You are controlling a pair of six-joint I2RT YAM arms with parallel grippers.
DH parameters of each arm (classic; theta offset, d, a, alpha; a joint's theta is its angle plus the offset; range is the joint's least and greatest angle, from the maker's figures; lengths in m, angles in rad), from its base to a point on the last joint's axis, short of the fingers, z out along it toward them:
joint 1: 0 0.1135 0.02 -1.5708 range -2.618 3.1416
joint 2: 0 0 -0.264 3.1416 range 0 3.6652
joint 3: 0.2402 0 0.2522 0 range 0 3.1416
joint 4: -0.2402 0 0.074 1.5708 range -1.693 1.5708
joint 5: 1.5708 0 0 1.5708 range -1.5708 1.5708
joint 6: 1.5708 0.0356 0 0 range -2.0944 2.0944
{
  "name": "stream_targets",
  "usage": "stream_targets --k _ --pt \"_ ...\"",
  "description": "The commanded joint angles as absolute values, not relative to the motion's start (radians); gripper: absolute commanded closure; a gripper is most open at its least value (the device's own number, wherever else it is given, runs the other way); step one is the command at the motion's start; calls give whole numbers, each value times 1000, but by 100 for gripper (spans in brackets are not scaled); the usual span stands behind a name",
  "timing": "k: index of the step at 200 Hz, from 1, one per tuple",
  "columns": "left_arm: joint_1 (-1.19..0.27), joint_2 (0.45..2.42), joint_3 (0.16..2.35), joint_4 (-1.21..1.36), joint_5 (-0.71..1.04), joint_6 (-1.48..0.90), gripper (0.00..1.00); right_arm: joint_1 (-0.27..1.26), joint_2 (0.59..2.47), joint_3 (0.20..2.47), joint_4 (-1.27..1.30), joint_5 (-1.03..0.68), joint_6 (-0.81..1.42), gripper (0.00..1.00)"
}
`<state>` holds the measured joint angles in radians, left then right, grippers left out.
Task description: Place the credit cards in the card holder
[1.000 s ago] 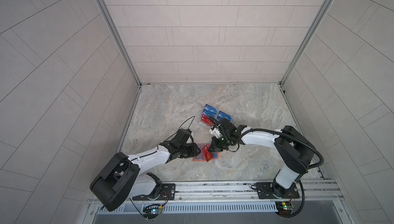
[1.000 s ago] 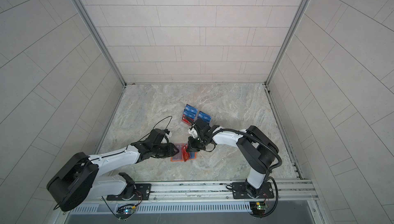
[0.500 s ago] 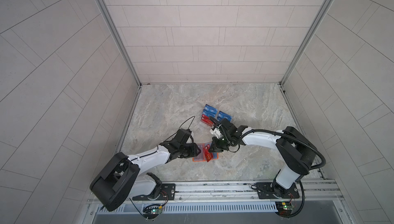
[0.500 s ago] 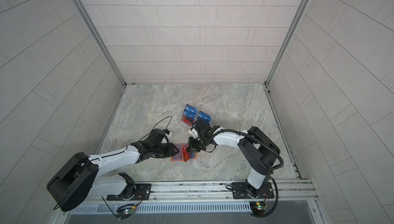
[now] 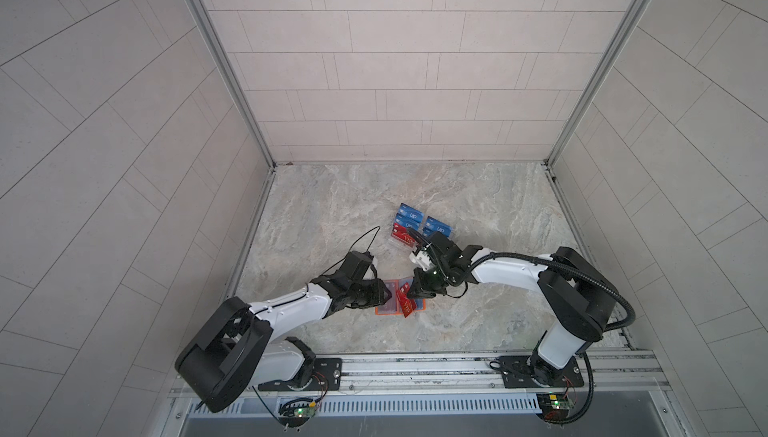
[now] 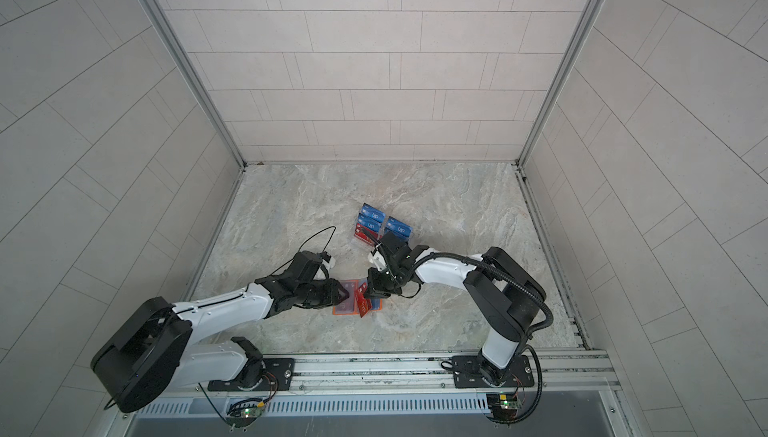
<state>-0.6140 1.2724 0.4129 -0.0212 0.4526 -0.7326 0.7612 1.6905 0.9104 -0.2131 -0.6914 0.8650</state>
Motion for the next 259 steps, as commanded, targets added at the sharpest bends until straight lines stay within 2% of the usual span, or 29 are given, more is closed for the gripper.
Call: stream_targets --k 1,66,259 --pt "-618 1276 389 -81 446 -723 64 768 1710 935 -239 -670 871 100" --pt "-618 1278 385 -77 448 -722 65 769 1747 939 -175 -677 873 100" --pt "-618 1288 395 -94 453 -715 65 770 1818 868 -23 -551 876 100"
